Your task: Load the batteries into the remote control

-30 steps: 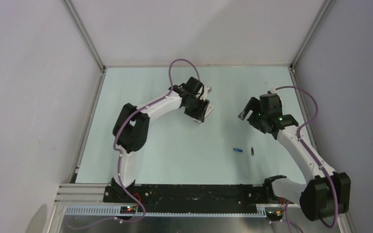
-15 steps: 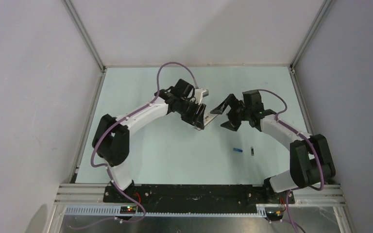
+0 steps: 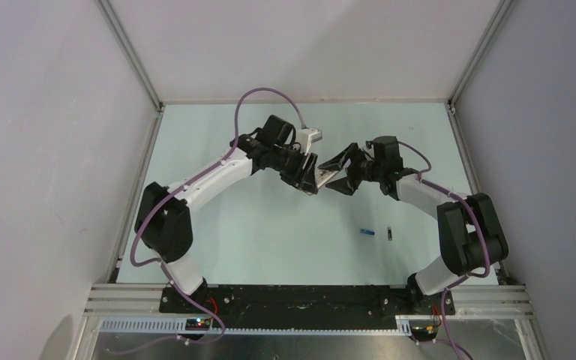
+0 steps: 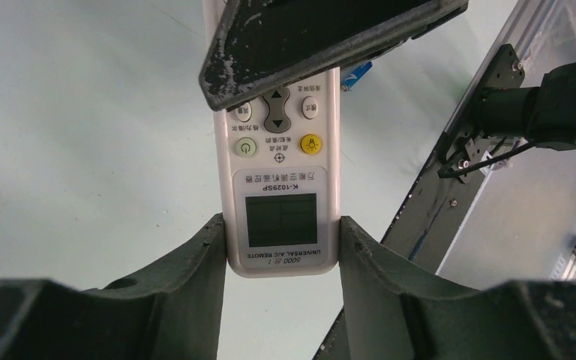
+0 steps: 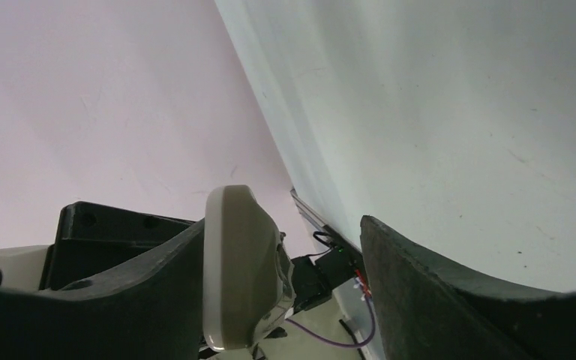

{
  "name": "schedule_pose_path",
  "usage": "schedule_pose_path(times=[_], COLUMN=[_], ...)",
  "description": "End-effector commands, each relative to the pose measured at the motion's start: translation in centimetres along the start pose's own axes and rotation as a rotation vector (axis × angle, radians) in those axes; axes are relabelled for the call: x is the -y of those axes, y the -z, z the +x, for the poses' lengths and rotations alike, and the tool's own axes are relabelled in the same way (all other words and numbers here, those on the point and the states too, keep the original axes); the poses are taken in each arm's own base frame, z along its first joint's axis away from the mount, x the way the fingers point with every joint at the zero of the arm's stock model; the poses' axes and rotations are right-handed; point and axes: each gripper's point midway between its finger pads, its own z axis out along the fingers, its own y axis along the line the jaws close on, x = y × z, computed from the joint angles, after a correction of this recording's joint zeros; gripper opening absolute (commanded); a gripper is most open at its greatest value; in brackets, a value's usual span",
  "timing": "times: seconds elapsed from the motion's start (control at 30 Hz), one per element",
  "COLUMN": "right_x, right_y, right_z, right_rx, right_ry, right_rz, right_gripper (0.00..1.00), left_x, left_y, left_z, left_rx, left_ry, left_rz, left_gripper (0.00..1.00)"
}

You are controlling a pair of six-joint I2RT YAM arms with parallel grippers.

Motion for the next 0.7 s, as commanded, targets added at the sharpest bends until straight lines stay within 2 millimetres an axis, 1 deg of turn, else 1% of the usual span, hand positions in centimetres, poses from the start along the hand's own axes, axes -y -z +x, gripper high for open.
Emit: schedule_pose_path(times=[0.0,0.07,0.17,0.23,0.33,0.47,0.5,0.53,0.57,0.6,0.63,0.67], right_x=[-2.8,-2.6,-2.1,-2.2,-2.3,-2.7,-2.9,-3.1,-3.4,-3.6,-3.9,-4.1], right_y=[0.6,0.6,0.7,0.9,1.0,1.0,1.0,1.0,1.0,1.0,1.1,1.1], right_z=[0.1,0.2,0.4,0.4,0.3,0.4,0.5,0.6,0.7,0.8,0.9,1.0], right_rx=[-0.022,-0.028,-0.025,-0.011,-0.004,-0.011,-0.013,-0.017,-0.022,-0.028,-0.03,-0.036], right_ry=[-0.018,-0.044,-0.077,-0.085,-0.102,-0.152,-0.173,-0.183,-0.199,-0.208,-0.225,-0.233], right_rz=[-0.08,-0.069,-0.039,-0.031,-0.032,-0.039,-0.041,-0.044,-0.052,-0.055,-0.064,-0.068], right_gripper=[0.69,0.63,0.56,0.49,0.43,0.31,0.27,0.26,0.23,0.22,0.2,0.19], left_x=[1.4,0.9,1.2,1.3,1.7,2.1,2.1,2.2,2.3,2.4,2.5,2.5], left_y=[2.4,2.5,2.7,2.8,3.1,3.4,3.4,3.6,3.7,3.9,4.1,4.4], left_z=[-3.0,-3.0,-3.3,-3.4,-3.6,-3.6,-3.5,-3.6,-3.7,-3.7,-3.9,-4.1], left_rx=[0.107,0.11,0.118,0.121,0.13,0.134,0.134,0.139,0.142,0.146,0.152,0.163], left_ry=[-0.11,-0.121,-0.138,-0.145,-0.161,-0.176,-0.178,-0.183,-0.187,-0.19,-0.194,-0.211], left_rz=[0.015,-0.01,-0.003,0.002,0.012,0.026,0.026,0.025,0.025,0.024,0.023,0.013], left_gripper=[0.04,0.05,0.05,0.05,0.06,0.11,0.13,0.15,0.23,0.28,0.37,0.44])
